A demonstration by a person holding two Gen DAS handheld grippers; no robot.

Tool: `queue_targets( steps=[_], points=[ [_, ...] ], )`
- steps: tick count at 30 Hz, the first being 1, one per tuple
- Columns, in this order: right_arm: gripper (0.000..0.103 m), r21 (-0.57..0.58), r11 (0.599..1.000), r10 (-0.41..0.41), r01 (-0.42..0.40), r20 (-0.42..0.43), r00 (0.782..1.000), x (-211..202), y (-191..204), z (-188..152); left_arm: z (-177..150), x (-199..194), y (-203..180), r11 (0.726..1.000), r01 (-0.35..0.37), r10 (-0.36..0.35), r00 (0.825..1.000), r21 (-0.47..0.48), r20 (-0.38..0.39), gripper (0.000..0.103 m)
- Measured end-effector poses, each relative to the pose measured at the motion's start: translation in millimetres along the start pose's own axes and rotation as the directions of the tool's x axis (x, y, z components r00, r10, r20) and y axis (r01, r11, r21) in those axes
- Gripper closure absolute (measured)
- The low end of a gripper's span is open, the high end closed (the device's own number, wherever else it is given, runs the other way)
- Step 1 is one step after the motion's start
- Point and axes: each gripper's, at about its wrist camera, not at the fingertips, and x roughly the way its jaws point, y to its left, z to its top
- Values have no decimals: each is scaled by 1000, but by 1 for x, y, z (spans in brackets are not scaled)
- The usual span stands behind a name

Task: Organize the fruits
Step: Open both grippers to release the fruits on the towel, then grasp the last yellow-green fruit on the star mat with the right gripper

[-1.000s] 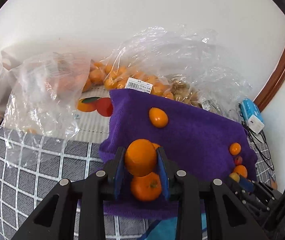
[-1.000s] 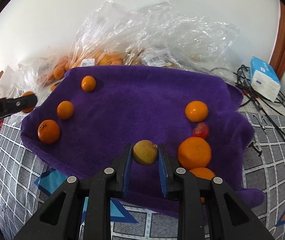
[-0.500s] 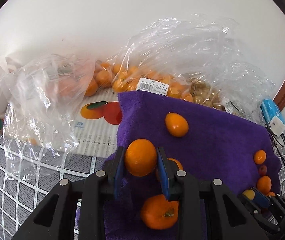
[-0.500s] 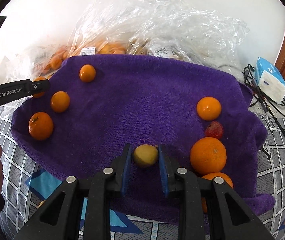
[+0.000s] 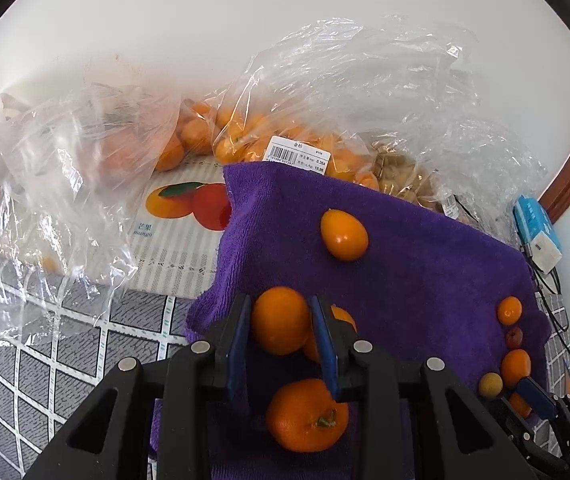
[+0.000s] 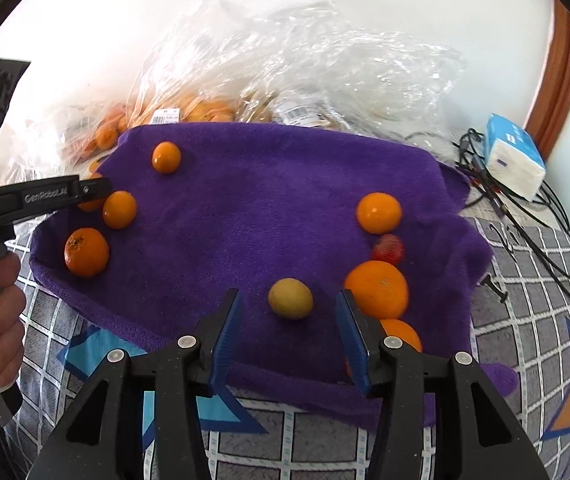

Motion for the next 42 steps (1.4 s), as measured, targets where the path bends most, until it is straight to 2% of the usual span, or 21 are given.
queue_targets(
  steps=[4, 7, 13, 15, 19, 25, 31, 38, 42],
  points=[
    [55, 16, 1000, -9, 9, -9, 1000, -8, -2, -2, -3, -23, -3, 1000, 5, -6, 999, 13, 38, 56],
    [55, 24, 1000, -17, 17, -3, 1000, -20, -1, -4, -5, -42, -6, 1000, 9, -10, 998, 29, 59, 56],
    [55, 18, 999, -29, 28, 51, 998, -54, 7, -13, -26, -84, 10, 1000, 10, -13, 994, 30, 106, 48],
    [55, 3, 1000, -13, 13, 54, 998, -61, 13, -17, -34, -91, 18, 1000, 15, -17, 994, 20, 108, 47],
    [55, -17, 999, -38, 39, 53, 998, -72, 26, -31, -55, -105, 35, 1000, 9, -9, 994, 0, 110, 47],
    [55, -5, 1000, -8, 8, 43, 999, -81, 37, -50, -78, -123, 48, 1000, -13, 13, 992, 1, 124, 43],
    [55, -16, 998, 55, -55, 23, 998, -76, 53, -69, -106, -128, 70, 1000, -26, 28, 993, -15, 111, 36],
    [55, -62, 988, 146, -145, 14, 989, -49, 85, -79, -132, -115, 100, 997, -55, 57, 997, -52, 55, 36],
    [57, -77, 983, 166, -166, -7, 986, -28, 100, -75, -137, -117, 115, 996, -59, 62, 997, -70, 46, 36]
  ],
)
